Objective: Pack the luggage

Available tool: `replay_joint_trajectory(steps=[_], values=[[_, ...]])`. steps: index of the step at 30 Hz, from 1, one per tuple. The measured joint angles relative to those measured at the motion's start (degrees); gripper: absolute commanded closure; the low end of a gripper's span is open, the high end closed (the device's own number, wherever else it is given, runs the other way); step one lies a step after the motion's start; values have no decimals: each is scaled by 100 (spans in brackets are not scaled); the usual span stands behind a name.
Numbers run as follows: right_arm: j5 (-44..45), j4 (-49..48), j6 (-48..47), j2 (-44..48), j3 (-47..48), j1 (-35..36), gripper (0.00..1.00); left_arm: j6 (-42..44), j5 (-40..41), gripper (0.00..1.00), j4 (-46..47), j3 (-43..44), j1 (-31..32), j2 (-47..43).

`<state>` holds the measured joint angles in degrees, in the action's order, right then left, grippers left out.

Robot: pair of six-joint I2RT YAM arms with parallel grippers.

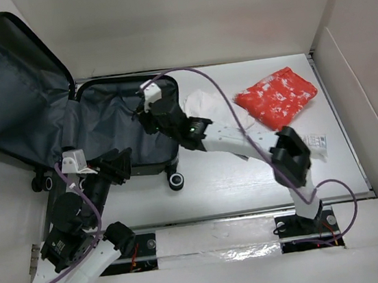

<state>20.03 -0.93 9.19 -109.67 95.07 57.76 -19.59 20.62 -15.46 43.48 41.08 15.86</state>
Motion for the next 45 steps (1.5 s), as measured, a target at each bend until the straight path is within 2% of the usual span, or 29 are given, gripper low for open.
replay_joint_trajectory(steps=[4, 6, 9, 11, 13, 14, 15, 17, 18, 23, 25, 26, 29, 30, 34, 38, 45], values=[[-361, 4, -162, -1412, 1276, 0, 66, -35, 210, 54, 20, -15, 0, -208], [-525, 142, -227, -2024, 1808, -4, 49, -61, 315, 54, 13, -17, 0, -205], [-796, 435, -341, -2603, 2332, -50, 31, -90, 420, 54, -2, -17, 0, -173], [-962, 546, -435, -2677, 2382, -101, 24, -92, 474, 54, -7, -17, 0, -142], [-1123, 575, -570, -2564, 2308, -149, 23, -90, 498, 54, -7, -22, 0, -116], [-1165, 570, -649, -2422, 2186, -155, 25, -90, 507, 54, -7, -24, 0, -103], [-1187, 549, -754, -2159, 1934, -188, 44, -90, 509, 54, -7, -26, 0, -83], [-1158, 278, -942, -1316, 1032, -234, 77, -90, 511, 54, -7, -26, 0, -31], [-1078, 81, -986, -697, 356, -269, 99, -90, 509, 54, -4, -28, 0, -9], [-625, -785, -695, 2343, -2643, -785, 100, -87, 496, 54, -17, -39, 0, 79], [-409, -925, -378, 3182, -3711, -1266, 89, -87, 474, 54, -9, -39, 0, 85], [-232, -841, -221, 3497, -4190, -1499, 72, -85, 468, 54, 0, -39, 0, 87], [155, -299, 186, 3921, -5425, -1928, 52, -85, 422, 55, 42, -39, 0, 162], [210, -24, 286, 3989, -5733, -1958, 42, -85, 393, 55, 55, -39, 0, 223], [15, 708, 452, 4218, -6240, -2122, 38, -81, 289, 55, 61, -39, 0, 529], [-343, 640, 442, 4113, -6153, -2273, 37, -81, 227, 55, 55, -39, 0, 691], [-758, 627, 297, 3088, -5831, -2288, 39, -81, 229, 54, 59, -39, 0, 651]])
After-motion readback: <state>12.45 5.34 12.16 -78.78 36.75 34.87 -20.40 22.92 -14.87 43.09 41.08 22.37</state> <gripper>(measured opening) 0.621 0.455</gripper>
